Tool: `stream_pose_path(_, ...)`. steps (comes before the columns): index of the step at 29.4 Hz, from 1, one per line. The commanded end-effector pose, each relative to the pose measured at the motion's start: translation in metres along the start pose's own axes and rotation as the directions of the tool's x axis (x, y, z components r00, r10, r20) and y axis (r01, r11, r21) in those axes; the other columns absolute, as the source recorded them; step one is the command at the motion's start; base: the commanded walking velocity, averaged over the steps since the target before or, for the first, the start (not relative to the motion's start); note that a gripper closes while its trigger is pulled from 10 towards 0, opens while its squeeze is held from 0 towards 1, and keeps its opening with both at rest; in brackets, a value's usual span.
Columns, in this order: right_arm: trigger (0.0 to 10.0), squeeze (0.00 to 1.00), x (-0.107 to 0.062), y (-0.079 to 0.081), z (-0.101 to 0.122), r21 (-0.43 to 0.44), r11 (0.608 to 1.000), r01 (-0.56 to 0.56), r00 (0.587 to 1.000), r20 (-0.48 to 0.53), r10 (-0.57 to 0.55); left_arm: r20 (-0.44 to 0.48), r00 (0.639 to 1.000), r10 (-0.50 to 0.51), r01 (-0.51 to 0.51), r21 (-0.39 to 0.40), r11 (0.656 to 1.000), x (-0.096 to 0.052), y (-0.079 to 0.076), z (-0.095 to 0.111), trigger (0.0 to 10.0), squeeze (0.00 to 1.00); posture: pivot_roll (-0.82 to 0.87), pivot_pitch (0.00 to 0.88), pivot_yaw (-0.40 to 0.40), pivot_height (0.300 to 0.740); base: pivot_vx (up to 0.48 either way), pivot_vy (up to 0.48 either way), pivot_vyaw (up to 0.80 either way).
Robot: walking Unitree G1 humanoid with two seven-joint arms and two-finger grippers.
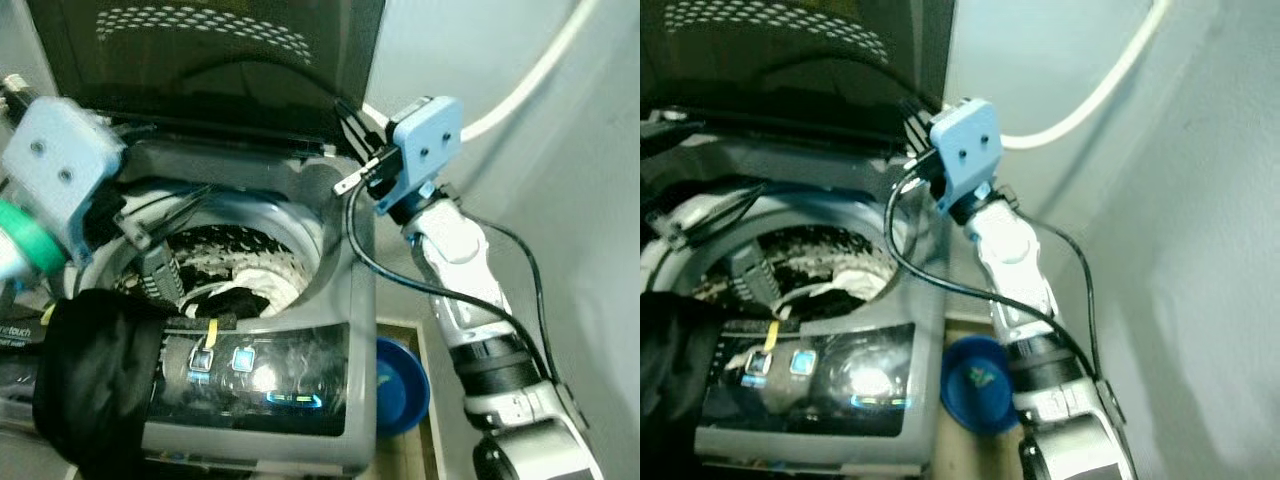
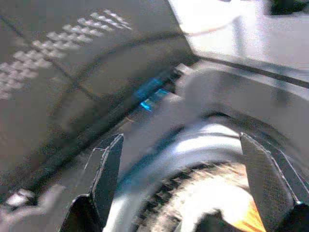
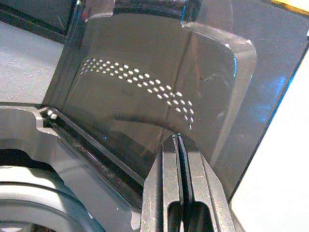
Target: Clothes washing
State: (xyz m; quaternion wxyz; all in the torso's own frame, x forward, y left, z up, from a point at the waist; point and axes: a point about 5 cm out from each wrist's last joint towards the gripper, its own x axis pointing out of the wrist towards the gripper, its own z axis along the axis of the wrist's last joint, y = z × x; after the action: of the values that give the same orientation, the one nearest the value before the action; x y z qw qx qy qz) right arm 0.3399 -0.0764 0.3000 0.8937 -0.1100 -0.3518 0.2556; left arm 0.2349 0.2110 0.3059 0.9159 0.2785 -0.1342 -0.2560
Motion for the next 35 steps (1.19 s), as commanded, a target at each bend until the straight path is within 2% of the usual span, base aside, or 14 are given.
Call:
stream_pose_path(1,10.0,0.00,-0.006,-0.004,-0.005,0.007,1.000,0.030,0.999,-0.021,-0.030,-0.015,0.999,0.029,-0.030,-0.062,0.998,-0.006,-0.016,-0.001,10.0,0.00,0.27,0.074,-0.020,0.740,0.000,0.000,0.00)
stream_pose_path(3,10.0,0.00,-0.006,-0.004,-0.005,0.007,1.000,0.030,0.999,-0.021,-0.030,-0.015,0.999,0.029,-0.030,-0.062,0.998,-0.006,-0.016,-0.001,10.0,0.00,0.27,0.074,-0.020,0.740,0.000,0.000,0.00)
stream_pose_path(6,10.0,0.00,-0.012,-0.007,-0.014,0.014,0.998,0.065,0.996,-0.056,-0.064,-0.090,0.991,0.101,-0.116,-0.171,0.978,-0.012,-0.049,-0.010,10.0,0.00,0.29,0.083,-0.028,0.740,0.000,0.000,0.00)
stream_pose_path(10,10.0,0.00,-0.014,-0.007,-0.018,0.015,0.998,0.067,0.995,-0.069,-0.066,-0.174,0.971,0.164,-0.197,-0.194,0.961,-0.016,-0.054,-0.022,10.0,0.00,0.30,0.090,-0.030,0.740,0.000,0.000,0.00)
stream_pose_path(13,10.0,0.00,-0.014,-0.005,-0.021,0.012,0.998,0.062,0.995,-0.082,-0.061,-0.340,0.895,0.288,-0.361,-0.173,0.917,-0.026,-0.040,-0.043,10.0,0.00,0.30,0.091,-0.030,0.740,0.000,0.000,0.00)
stream_pose_path(15,10.0,0.00,-0.014,-0.005,-0.021,0.012,0.998,0.062,0.995,-0.082,-0.061,-0.340,0.895,0.288,-0.361,-0.173,0.917,-0.026,-0.040,-0.043,10.0,0.00,0.30,0.091,-0.030,0.740,0.000,0.000,0.00)
stream_pose_path(17,10.0,0.00,-0.014,-0.004,-0.022,0.012,0.998,0.059,0.994,-0.088,-0.057,-0.395,0.842,0.367,-0.452,-0.147,0.880,-0.031,-0.029,-0.053,10.0,0.00,0.30,0.091,-0.030,0.740,0.000,0.000,0.00)
stream_pose_path(18,10.0,0.00,-0.015,-0.003,-0.024,0.014,0.998,0.057,0.994,-0.094,-0.055,-0.420,0.788,0.450,-0.541,-0.124,0.832,-0.035,-0.018,-0.060,10.0,0.00,0.30,0.090,-0.028,0.740,0.000,0.000,0.00)
stream_pose_path(21,10.0,0.00,-0.015,-0.003,-0.024,0.014,0.998,0.057,0.994,-0.094,-0.055,-0.420,0.788,0.450,-0.541,-0.124,0.832,-0.035,-0.018,-0.060,10.0,0.00,0.30,0.090,-0.028,0.740,0.000,0.000,0.00)
stream_pose_path(22,10.0,0.00,-0.016,-0.003,-0.025,0.015,0.998,0.056,0.994,-0.099,-0.054,-0.436,0.754,0.492,-0.597,-0.140,0.790,-0.037,-0.013,-0.066,10.0,0.00,0.29,0.090,-0.027,0.740,0.000,0.000,0.00)
stream_pose_path(27,10.0,0.00,-0.016,-0.003,-0.025,0.015,0.998,0.056,0.994,-0.099,-0.054,-0.436,0.754,0.492,-0.597,-0.140,0.790,-0.037,-0.013,-0.066,10.0,0.00,0.29,0.090,-0.027,0.740,0.000,0.000,0.00)
stream_pose_path(31,10.0,0.00,-0.020,0.027,-0.015,0.246,0.946,-0.211,0.972,-0.049,0.229,-0.145,0.807,0.572,-0.585,-0.070,0.808,-0.012,0.009,-0.027,10.0,0.00,0.28,0.087,-0.017,0.740,0.000,0.000,0.00)
stream_pose_path(34,10.0,0.00,-0.024,0.044,-0.009,0.326,0.880,-0.347,0.930,-0.001,0.367,-0.027,0.748,0.663,-0.662,0.038,0.748,-0.012,0.030,-0.010,10.0,0.00,0.28,0.086,-0.018,0.740,0.000,0.000,0.00)
stream_pose_path(35,10.0,0.00,-0.025,0.056,-0.008,0.360,0.836,-0.415,0.899,0.022,0.437,0.036,0.694,0.719,-0.719,0.099,0.688,-0.012,0.044,-0.001,10.0,0.00,0.28,0.084,-0.021,0.740,0.000,0.000,0.00)
